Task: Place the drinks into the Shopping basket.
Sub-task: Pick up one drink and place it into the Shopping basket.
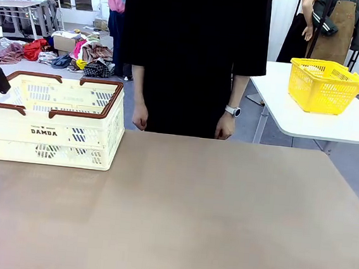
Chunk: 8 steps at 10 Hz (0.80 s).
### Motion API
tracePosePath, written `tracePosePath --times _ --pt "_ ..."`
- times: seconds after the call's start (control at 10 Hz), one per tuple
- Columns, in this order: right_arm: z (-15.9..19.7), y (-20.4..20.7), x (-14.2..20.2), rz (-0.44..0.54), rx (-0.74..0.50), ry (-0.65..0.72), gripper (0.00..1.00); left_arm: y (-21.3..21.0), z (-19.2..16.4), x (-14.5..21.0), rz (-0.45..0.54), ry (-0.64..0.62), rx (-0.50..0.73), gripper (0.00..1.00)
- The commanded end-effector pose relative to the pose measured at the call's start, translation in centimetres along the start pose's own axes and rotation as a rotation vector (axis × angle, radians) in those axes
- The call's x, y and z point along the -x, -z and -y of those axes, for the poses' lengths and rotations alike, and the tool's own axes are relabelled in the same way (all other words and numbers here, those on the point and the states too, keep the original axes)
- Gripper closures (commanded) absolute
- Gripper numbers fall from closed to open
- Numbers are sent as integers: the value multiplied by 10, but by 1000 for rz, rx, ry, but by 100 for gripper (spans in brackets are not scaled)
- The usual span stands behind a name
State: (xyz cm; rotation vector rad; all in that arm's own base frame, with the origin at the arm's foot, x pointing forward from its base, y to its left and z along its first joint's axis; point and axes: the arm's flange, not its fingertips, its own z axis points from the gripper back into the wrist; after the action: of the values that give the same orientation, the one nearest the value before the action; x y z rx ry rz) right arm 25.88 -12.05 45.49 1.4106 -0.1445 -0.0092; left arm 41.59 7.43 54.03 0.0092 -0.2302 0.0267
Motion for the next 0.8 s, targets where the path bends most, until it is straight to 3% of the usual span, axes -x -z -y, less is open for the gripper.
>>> tracePosePath --times 0.0,0.3,0.5,0.6,0.7 --pt "-8 1 -3 11 -18 16 0 0 15 14 7 46 7 100" --pt "-8 1 -3 11 -18 16 0 4 12 6 -9 26 2 100" --pt "-8 1 -3 11 -18 16 0 13 10 -56 -57 155 -94 100" --pt "-8 1 -3 11 -18 16 0 15 8 -83 -73 233 -41 100" --pt "-8 1 -3 11 -18 16 0 21 2 -109 -57 219 -21 100"
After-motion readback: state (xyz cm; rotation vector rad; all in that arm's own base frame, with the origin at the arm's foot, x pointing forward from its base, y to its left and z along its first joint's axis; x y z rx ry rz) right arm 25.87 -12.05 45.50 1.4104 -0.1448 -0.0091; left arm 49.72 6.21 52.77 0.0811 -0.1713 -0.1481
